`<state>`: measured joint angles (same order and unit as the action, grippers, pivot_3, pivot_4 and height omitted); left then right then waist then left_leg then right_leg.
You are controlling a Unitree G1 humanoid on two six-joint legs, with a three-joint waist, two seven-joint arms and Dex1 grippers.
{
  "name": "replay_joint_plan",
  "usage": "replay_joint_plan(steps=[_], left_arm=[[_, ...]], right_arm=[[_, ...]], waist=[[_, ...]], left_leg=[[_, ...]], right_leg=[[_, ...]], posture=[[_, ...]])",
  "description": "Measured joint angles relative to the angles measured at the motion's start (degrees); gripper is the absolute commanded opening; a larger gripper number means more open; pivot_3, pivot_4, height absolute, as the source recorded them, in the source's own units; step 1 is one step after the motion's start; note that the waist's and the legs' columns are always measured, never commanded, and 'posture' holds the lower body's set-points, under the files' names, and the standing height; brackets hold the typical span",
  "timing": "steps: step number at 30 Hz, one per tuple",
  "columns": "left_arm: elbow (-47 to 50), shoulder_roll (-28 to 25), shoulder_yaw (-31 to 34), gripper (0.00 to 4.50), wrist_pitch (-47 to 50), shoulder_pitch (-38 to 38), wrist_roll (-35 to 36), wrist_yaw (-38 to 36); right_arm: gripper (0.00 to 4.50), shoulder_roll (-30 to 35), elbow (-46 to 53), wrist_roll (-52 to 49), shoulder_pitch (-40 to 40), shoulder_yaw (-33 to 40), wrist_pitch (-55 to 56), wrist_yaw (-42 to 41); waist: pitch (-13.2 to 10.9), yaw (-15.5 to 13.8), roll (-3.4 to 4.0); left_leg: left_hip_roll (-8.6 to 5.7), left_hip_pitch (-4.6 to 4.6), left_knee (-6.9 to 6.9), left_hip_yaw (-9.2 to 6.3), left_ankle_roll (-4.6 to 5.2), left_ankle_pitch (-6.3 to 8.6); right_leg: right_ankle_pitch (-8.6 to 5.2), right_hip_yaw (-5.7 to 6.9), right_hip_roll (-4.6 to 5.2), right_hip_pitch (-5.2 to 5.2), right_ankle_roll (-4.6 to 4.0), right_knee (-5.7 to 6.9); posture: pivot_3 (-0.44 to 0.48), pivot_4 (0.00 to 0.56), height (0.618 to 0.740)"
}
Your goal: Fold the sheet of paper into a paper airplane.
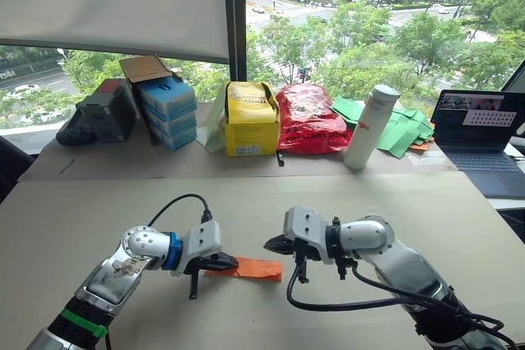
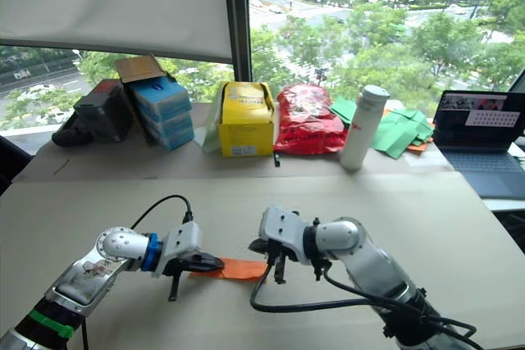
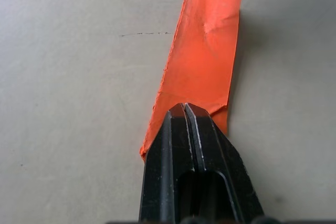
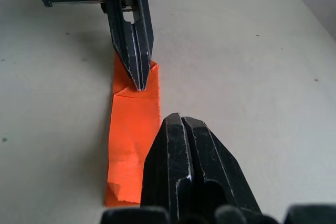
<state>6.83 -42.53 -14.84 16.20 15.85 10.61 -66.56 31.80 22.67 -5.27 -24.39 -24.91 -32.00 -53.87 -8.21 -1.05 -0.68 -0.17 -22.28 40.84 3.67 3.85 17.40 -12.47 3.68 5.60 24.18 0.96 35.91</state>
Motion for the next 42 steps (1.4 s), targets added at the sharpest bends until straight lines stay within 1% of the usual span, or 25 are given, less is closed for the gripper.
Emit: replay_joint_plan(steps=[4,7,15,21,25,32,42], left_arm=[[-0.03,0.0,0.01,0.0,0.23,0.2,0.0,-0.04],[0.07,0.07,-0.04,0.0,0.92,0.58,-0.15,0.01],[1.26,3.08,-1.0,0.0,4.04,4.16,0.22,0.17],[-0.22,4.84,-3.79,0.0,3.36,5.12,-1.19,0.06],[-2.53,4.91,-4.67,0.0,1.55,5.84,-2.57,-0.02],[-5.01,4.41,-5.76,0.0,-5.01,6.58,-4.88,-0.62],[-4.06,1.37,-4.81,0.0,-5.98,4.94,-4.74,-1.47]], right_arm=[[0.01,-0.93,-6.47,2.78,2.05,-3.97,2.61,0.59],[0.01,-0.95,-6.88,3.3,2.09,-4.17,3.82,0.39],[0.01,-0.17,-7.04,5.02,1.46,-5.26,5.26,-0.24],[0.01,-0.11,-7.2,5.32,1.19,-5.5,5.25,-0.36],[0.01,-0.11,-7.0,5.73,1.17,-5.55,5.13,-0.47],[0.01,-0.11,-6.51,6.2,1.16,-5.72,5.07,-0.51],[0.01,-0.11,-6.3,6.25,1.09,-6.01,4.86,-0.54]], waist=[[-0.01,0.14,0.0],[-0.01,0.4,0.0],[-0.01,0.35,0.0],[-0.01,0.34,0.0],[-0.01,0.33,0.0],[0.0,0.34,-0.01],[0.03,0.44,-0.01]], left_leg=[[-0.01,-0.01,0.0,0.01,-0.04,-0.02],[0.01,0.02,0.0,0.02,-0.08,-0.05],[0.0,0.03,0.01,0.02,-0.12,-0.07],[0.0,0.04,0.01,0.02,-0.12,-0.08],[0.0,0.04,0.01,0.02,-0.11,-0.07],[0.01,0.1,0.01,0.02,-0.11,-0.07],[0.04,0.23,-0.03,0.02,-0.11,-0.06]], right_leg=[[0.0,0.0,-0.03,0.01,0.0,0.01],[-0.01,-0.05,-0.09,-0.01,-0.01,0.02],[-0.01,-0.06,-0.1,-0.02,-0.01,0.03],[-0.01,-0.07,-0.12,-0.03,-0.01,0.04],[-0.01,-0.07,-0.13,-0.03,-0.01,0.04],[-0.02,-0.09,-0.11,-0.06,-0.02,0.05],[-0.03,-0.14,-0.12,-0.11,-0.05,0.08]], posture=[[0.0,0.15,0.74],[0.0,0.15,0.74],[0.0,0.15,0.74],[0.0,0.15,0.74],[0.0,0.15,0.74],[0.0,0.15,0.74],[0.0,0.15,0.74]])
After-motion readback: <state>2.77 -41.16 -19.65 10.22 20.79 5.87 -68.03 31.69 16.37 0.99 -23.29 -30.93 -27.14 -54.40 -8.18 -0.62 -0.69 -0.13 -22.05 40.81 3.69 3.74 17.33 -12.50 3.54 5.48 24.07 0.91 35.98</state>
